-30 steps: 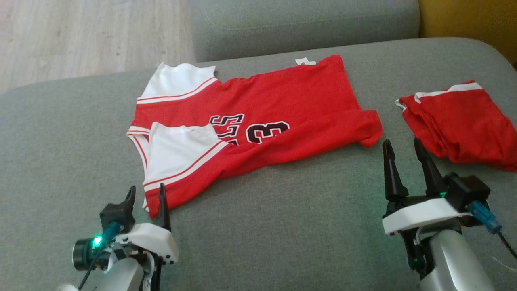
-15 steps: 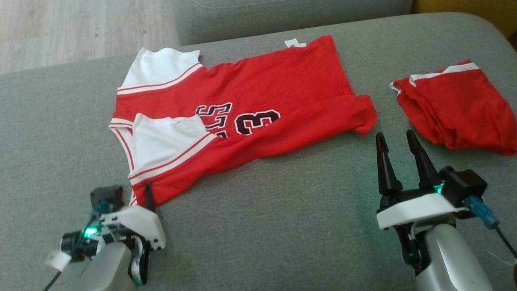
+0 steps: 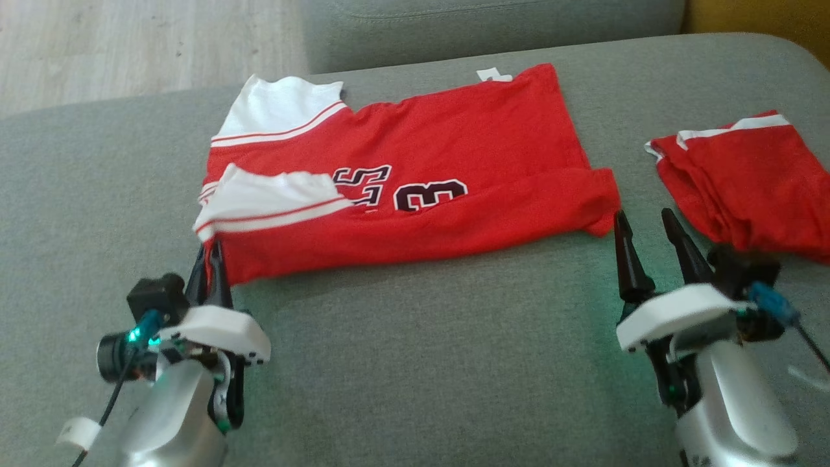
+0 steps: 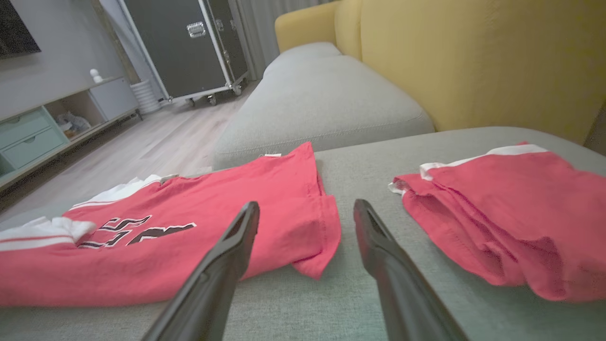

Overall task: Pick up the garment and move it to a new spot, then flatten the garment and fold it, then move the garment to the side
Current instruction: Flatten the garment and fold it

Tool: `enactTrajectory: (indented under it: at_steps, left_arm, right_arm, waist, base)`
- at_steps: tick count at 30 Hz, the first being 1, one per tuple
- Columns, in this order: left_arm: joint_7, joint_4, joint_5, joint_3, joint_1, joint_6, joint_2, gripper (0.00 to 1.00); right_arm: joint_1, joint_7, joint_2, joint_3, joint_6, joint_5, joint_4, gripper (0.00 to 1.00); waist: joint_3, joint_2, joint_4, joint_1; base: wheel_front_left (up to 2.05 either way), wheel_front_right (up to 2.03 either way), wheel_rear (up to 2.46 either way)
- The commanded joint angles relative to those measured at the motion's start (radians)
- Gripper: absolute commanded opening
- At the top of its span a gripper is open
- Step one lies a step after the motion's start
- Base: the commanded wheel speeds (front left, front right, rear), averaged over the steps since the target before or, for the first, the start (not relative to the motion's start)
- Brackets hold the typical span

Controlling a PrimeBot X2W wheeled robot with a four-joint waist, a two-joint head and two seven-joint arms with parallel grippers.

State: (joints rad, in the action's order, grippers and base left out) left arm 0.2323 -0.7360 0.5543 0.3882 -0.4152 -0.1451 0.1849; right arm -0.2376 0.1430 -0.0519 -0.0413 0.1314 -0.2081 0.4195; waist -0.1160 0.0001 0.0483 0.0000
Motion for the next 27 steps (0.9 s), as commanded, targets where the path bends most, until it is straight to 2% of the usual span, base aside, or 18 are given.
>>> enactTrajectory:
  at_steps: [1,9,13,14,19,25,27]
  left_arm:
    - [0.02,0.055,-0.01,-0.042,-0.056,0.007,0.029,0.0]
    - [0.029,0.189,-0.062,-0.065,-0.045,0.015,0.017,0.0]
    - [0.029,0.226,-0.085,-0.069,-0.038,0.022,0.006,0.0]
    - [0.029,0.226,-0.085,-0.069,-0.038,0.022,0.006,0.0]
    - [0.029,0.236,-0.101,-0.07,-0.04,0.038,-0.008,0.0]
    - [0.029,0.225,-0.119,-0.076,-0.043,0.049,-0.025,0.0]
    - [0.029,0.216,-0.126,-0.077,-0.04,0.05,-0.028,0.0]
  right_arm:
    - [-0.071,-0.029,0.002,-0.011,-0.001,0.0,-0.002,1.0]
    - [-0.251,-0.157,0.002,0.093,-0.001,-0.007,0.265,1.0]
    - [-0.346,-0.184,0.002,0.135,-0.001,0.05,0.417,1.0]
    - [-0.346,-0.184,0.002,0.135,-0.001,0.05,0.417,1.0]
    - [-0.434,-0.223,0.002,0.159,-0.001,0.119,0.584,1.0]
    - [-0.492,-0.261,0.002,0.137,-0.001,0.201,0.717,1.0]
    - [-0.505,-0.269,0.002,0.125,-0.001,0.225,0.741,0.0]
  waist:
    - [-0.001,-0.0001,-0.011,0.0]
    - [-0.028,-0.0001,-0.047,0.0]
    - [-0.047,-0.0001,-0.067,0.0]
    - [-0.047,-0.0001,-0.067,0.0]
    - [-0.064,-0.0001,-0.089,0.0]
    - [-0.072,-0.0001,-0.106,0.0]
    - [-0.069,-0.0001,-0.108,0.0]
  base:
    - [0.0,0.0,0.0]
    - [0.0,0.0,0.0]
    - [0.0,0.0,0.0]
    - [0.0,0.0,0.0]
    - [0.0,0.0,0.0]
    - [0.0,0.0,0.0]
    - [0.0,0.0,0.0]
